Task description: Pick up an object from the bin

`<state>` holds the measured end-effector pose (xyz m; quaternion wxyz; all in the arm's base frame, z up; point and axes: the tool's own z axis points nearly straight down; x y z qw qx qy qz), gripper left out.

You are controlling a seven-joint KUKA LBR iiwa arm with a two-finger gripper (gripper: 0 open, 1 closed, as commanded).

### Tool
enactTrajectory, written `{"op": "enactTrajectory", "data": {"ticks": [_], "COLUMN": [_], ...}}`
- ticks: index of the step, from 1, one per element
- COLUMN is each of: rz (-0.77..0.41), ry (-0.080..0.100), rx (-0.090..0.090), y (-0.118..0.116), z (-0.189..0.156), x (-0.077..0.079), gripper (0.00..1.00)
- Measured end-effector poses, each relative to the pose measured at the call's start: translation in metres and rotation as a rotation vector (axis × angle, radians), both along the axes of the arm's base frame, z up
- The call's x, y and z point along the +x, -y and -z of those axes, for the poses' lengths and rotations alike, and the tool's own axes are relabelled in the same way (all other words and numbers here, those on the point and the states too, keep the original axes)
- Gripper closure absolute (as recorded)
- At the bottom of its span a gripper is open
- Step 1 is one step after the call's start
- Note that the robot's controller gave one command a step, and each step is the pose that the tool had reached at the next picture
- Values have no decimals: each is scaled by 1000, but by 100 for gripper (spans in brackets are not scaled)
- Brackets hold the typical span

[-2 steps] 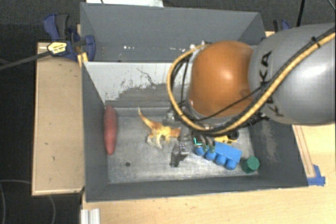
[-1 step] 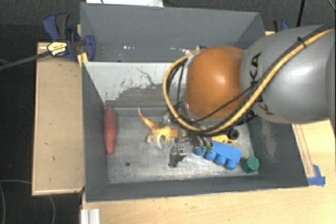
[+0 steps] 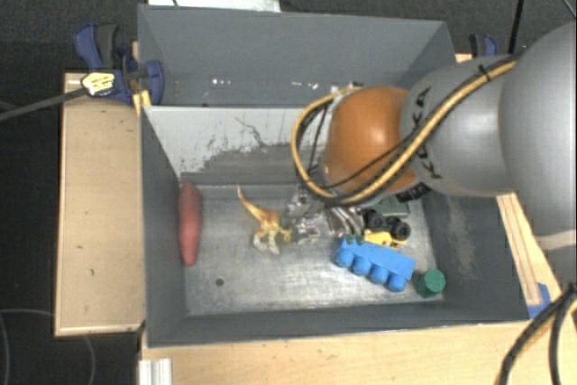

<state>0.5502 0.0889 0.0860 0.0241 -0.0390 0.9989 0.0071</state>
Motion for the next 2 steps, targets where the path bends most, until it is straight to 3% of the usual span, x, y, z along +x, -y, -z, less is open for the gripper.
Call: {"op": "enactTrajectory", "data": {"ticks": [2], "rz": [8], "ry": [-1], "rx": [0], "y": [0], "z": [0], "x": [0], "gripper": [100]}}
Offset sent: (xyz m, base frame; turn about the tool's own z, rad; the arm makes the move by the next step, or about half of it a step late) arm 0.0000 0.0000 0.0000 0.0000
